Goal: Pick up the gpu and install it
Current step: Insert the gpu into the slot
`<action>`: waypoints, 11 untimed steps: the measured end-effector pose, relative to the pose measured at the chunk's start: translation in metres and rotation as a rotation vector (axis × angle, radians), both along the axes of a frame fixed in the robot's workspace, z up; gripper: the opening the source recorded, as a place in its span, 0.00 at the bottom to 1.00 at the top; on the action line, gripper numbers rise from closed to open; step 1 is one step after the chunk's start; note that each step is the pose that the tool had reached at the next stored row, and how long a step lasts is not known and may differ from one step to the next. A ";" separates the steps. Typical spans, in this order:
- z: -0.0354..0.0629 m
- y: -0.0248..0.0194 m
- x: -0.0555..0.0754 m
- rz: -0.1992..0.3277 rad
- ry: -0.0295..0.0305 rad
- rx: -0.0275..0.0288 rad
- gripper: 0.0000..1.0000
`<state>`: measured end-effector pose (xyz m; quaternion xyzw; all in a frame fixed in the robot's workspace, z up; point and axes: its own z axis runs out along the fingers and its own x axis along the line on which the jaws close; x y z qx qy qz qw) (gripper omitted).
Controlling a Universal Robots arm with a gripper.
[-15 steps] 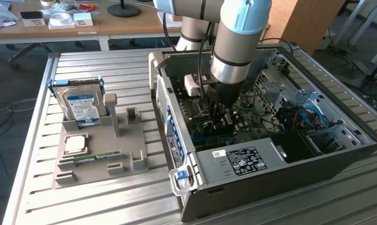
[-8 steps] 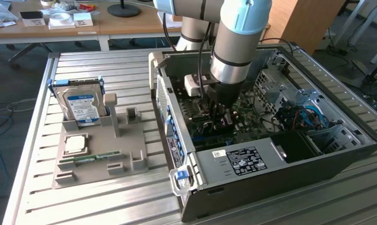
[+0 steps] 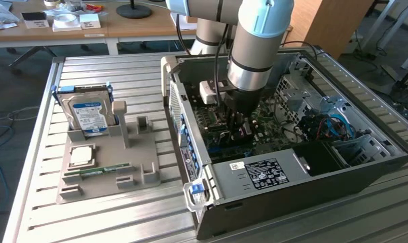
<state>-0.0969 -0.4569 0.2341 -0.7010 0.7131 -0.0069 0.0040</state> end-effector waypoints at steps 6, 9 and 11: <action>-0.0002 0.0000 0.000 0.000 0.0001 -0.0001 0.27; -0.0002 0.0000 0.000 0.000 0.0001 0.0000 0.27; -0.0002 0.0000 0.000 0.000 0.0004 -0.0001 0.27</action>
